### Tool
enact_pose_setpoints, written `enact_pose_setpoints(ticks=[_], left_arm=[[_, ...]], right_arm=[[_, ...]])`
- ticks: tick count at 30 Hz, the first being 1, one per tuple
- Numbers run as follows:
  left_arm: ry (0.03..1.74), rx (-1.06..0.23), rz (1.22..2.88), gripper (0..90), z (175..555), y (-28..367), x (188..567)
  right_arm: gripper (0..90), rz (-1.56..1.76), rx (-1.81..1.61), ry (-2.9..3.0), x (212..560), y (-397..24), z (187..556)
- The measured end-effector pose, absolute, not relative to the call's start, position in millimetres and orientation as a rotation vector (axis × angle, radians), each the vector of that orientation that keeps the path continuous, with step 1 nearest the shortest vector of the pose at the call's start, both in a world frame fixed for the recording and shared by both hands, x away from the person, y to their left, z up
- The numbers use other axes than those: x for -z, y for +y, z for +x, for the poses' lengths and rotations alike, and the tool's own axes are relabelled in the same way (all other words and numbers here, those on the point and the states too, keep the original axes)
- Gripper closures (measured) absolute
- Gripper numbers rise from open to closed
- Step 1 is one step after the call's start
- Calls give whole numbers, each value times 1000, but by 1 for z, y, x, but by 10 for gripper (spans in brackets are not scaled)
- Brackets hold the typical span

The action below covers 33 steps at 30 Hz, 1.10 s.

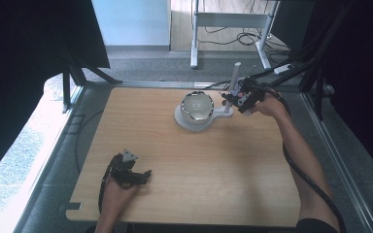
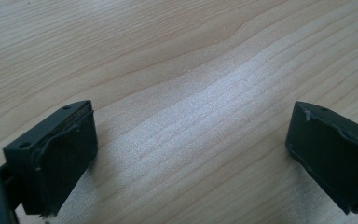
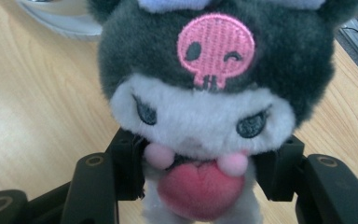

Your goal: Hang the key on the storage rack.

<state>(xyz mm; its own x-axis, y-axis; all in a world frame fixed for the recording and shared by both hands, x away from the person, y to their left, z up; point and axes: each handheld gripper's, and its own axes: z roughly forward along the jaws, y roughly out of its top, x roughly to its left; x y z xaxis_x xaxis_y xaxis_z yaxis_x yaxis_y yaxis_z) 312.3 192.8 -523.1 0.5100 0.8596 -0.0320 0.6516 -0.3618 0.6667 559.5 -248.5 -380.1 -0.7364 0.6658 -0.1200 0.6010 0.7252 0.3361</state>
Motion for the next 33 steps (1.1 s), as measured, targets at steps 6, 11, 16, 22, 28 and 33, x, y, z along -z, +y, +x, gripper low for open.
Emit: enact_pose_setpoints(ticks=[6,11,16,22,28,33], left_arm=[[1229,-431,2128,21,312,193,523],[1229,-431,2128,21,312,193,523],[1229,-431,2128,21,312,193,523],[1229,-430,2128,21,312,193,523],[1229,-431,2129,21,312,193,523],[1229,-431,2129,21,312,193,523]], right_arm=[[426,998,-428,2675,390,-247,562],[403,993,-433,2663,398,-244,564],[288,966,-432,2655,410,-240,564],[135,964,-435,2610,414,-239,561],[105,951,-442,2585,408,-243,553],[104,946,-442,2586,404,-247,546]])
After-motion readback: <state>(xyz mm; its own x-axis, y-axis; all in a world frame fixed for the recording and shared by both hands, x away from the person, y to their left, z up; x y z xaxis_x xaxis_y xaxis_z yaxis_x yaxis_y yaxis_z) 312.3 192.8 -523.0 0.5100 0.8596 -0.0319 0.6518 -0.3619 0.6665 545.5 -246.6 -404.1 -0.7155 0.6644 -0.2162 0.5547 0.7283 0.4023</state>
